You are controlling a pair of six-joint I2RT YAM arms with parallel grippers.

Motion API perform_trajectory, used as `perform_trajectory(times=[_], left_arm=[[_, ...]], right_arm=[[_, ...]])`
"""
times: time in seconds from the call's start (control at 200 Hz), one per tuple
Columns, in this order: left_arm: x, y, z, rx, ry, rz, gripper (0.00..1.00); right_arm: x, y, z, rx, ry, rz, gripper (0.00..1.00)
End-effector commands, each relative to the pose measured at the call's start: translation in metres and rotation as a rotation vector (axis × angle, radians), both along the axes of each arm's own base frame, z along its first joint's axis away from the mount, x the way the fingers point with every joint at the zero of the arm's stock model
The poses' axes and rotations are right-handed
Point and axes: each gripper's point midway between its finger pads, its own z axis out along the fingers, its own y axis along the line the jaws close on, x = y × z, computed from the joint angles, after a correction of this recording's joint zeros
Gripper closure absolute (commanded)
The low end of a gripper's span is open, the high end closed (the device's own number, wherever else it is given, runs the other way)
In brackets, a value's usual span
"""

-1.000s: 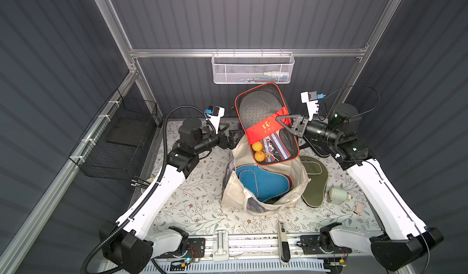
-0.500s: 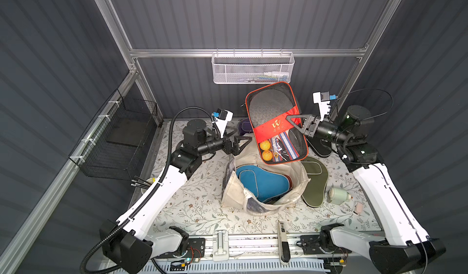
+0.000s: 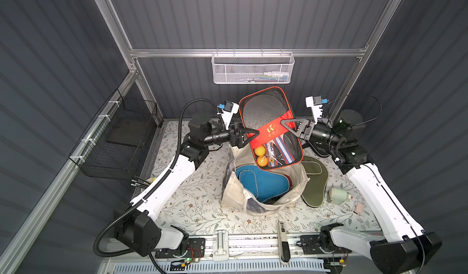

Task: Remove the ping pong set from the canvas bag
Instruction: Pick up the ping pong set from the canvas bag.

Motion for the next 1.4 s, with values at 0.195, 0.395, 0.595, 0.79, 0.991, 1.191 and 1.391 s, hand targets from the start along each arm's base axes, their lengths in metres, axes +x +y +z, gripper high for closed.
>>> perform_trajectory(times=[0.195, 0.395, 0.595, 0.79, 0.991, 1.191, 1.391], left_arm=[[-0.01, -0.001, 0.041, -0.101, -0.059, -0.055, 0.71], [-0.013, 0.006, 0.049, -0.086, -0.107, -0.008, 1.0], [-0.012, 0.039, 0.077, 0.09, -0.26, 0.19, 1.0], [0.015, 0.109, 0.1, 0.185, -0.264, 0.382, 1.0], [0.042, 0.141, 0.1, 0.318, -0.251, 0.514, 1.0], [0.086, 0.182, 0.073, 0.382, -0.149, 0.603, 1.0], [0.118, 0.183, 0.014, 0.397, -0.01, 0.563, 1.0]], right_arm=[[-0.006, 0.019, 0.02, 0.055, -0.114, 0.037, 1.0], [-0.002, 0.024, 0.008, 0.015, -0.098, 0.03, 0.92], [-0.005, 0.014, -0.009, -0.221, -0.136, -0.024, 0.35], [-0.003, 0.006, -0.039, -0.467, -0.148, 0.001, 0.01], [0.015, 0.013, -0.066, -0.601, -0.14, 0.084, 0.01], [0.042, 0.03, -0.089, -0.714, -0.144, 0.157, 0.01], [0.066, 0.055, -0.108, -0.746, -0.11, 0.241, 0.01]])
